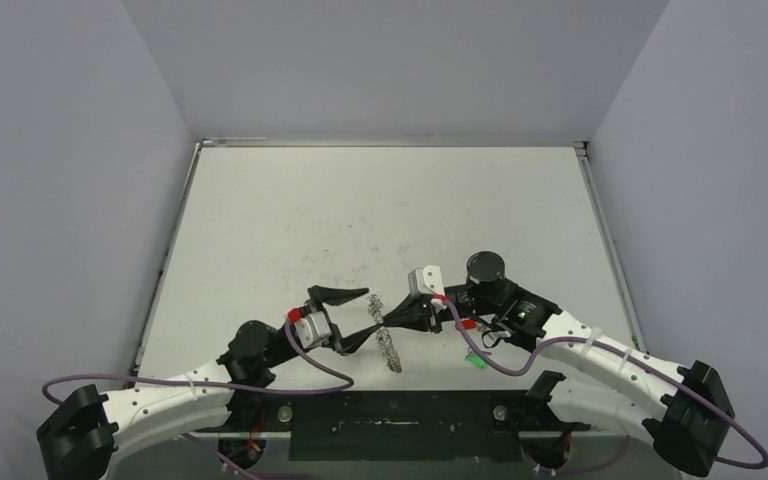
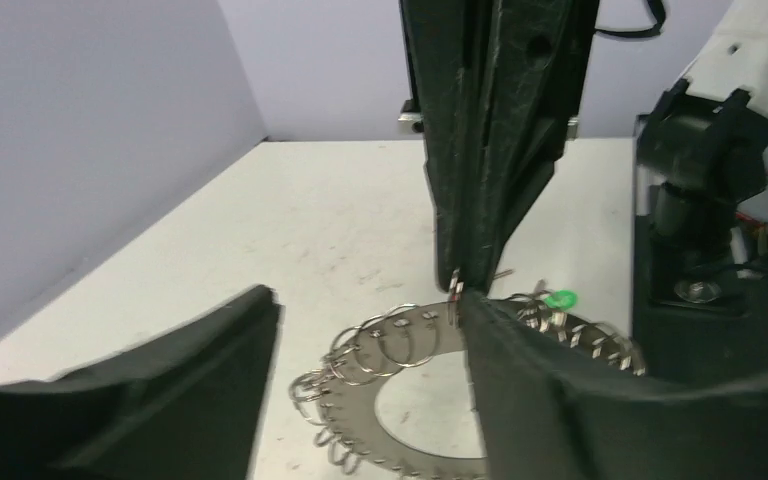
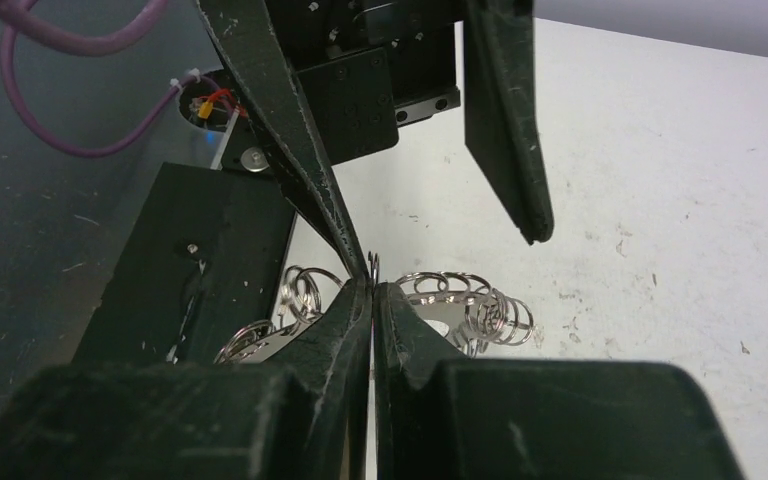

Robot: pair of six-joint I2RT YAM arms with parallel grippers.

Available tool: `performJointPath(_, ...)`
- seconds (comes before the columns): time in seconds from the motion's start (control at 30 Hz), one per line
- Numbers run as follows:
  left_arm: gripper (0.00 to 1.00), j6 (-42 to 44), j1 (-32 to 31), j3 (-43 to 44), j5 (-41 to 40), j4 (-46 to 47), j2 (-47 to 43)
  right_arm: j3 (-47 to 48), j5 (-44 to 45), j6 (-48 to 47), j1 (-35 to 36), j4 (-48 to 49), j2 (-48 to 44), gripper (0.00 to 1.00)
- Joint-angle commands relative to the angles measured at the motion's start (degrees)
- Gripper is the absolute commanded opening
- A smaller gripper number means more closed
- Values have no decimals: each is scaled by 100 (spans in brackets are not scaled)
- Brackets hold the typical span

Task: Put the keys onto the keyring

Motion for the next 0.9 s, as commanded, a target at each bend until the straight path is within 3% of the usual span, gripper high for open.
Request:
performJointPath(0.0, 77, -145, -48, 90, 82, 382, -243, 201, 318, -5, 42, 83, -90, 0)
performJointPath(0.07, 86, -48, -51, 95, 71, 257, -346, 216, 389, 32, 17, 59, -88, 0)
performJointPath(0.2, 97, 126, -44, 96, 36, 3, -582, 242, 602, 183, -17, 36, -72, 0)
performJointPath(0.63, 97, 733, -45, 177, -455, -1825, -1757, 367, 1763, 641, -272, -118, -78, 0)
performJointPath(0.87, 97, 458, -43, 262, -1138, -2931, -1929, 316, 2167, 1455, -807, 50, -86, 0)
